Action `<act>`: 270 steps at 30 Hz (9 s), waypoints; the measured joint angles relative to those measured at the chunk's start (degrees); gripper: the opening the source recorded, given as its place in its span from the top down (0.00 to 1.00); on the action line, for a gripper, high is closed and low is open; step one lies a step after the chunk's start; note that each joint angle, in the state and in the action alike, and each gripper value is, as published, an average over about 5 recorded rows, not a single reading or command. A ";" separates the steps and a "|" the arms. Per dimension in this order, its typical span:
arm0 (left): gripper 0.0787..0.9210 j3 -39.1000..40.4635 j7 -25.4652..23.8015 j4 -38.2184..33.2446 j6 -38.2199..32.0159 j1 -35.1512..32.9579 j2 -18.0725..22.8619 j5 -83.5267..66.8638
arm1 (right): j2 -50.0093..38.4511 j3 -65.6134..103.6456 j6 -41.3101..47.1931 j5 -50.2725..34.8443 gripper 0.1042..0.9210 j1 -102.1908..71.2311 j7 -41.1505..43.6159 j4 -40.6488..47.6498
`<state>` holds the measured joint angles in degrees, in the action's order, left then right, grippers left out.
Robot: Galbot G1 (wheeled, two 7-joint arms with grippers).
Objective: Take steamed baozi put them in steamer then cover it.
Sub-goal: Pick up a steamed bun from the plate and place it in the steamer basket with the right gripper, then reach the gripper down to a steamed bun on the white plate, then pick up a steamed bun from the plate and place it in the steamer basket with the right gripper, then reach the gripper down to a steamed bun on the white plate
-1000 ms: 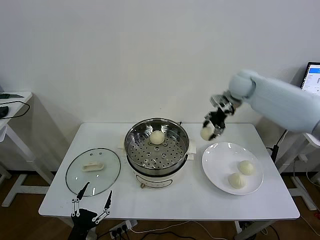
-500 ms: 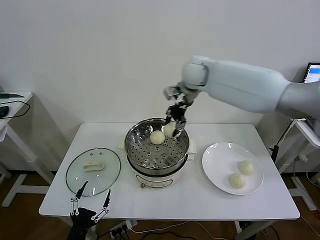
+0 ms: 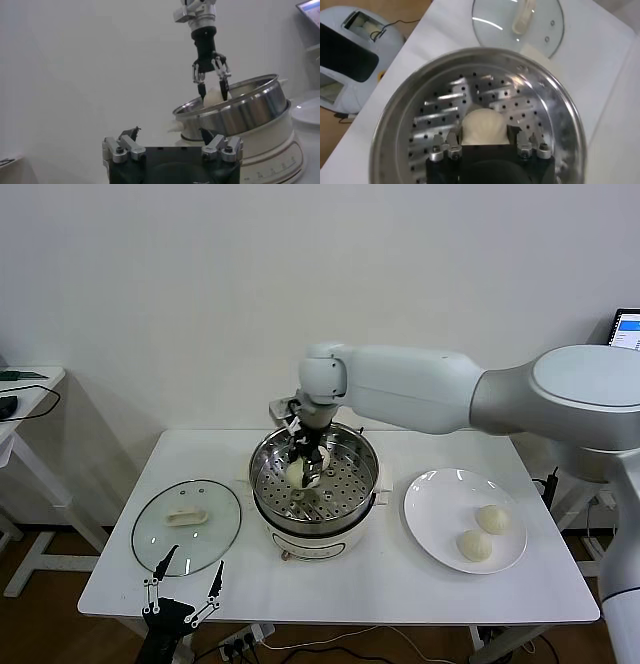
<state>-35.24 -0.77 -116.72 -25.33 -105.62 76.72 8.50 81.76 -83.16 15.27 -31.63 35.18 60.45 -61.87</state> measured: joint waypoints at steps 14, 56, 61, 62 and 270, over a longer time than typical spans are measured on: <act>0.12 -0.23 0.06 0.69 -0.07 0.36 0.70 0.05 | 3.26 -0.04 0.27 -0.33 0.38 -2.78 -3.04 2.55; 0.12 -1.14 0.17 -0.35 0.62 -0.63 0.48 0.63 | -41.97 14.17 -13.04 20.52 0.12 -7.32 11.25 -10.31; 0.12 -1.60 0.24 -0.16 0.54 -0.80 0.63 0.74 | -45.25 16.89 -14.15 25.07 0.12 -12.97 11.23 -10.08; 0.12 -1.74 0.27 -0.14 0.54 -0.76 0.66 0.74 | -45.70 17.45 -14.28 25.95 0.12 -14.15 11.15 -9.98; 0.12 -3.64 2.34 0.26 0.00 0.13 -0.98 1.61 | -38.13 31.84 -16.44 33.24 0.33 -29.95 5.09 14.86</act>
<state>-38.87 1.58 -116.46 -25.33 -105.49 75.74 10.10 43.62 -51.33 -1.17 1.61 5.23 65.55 -47.01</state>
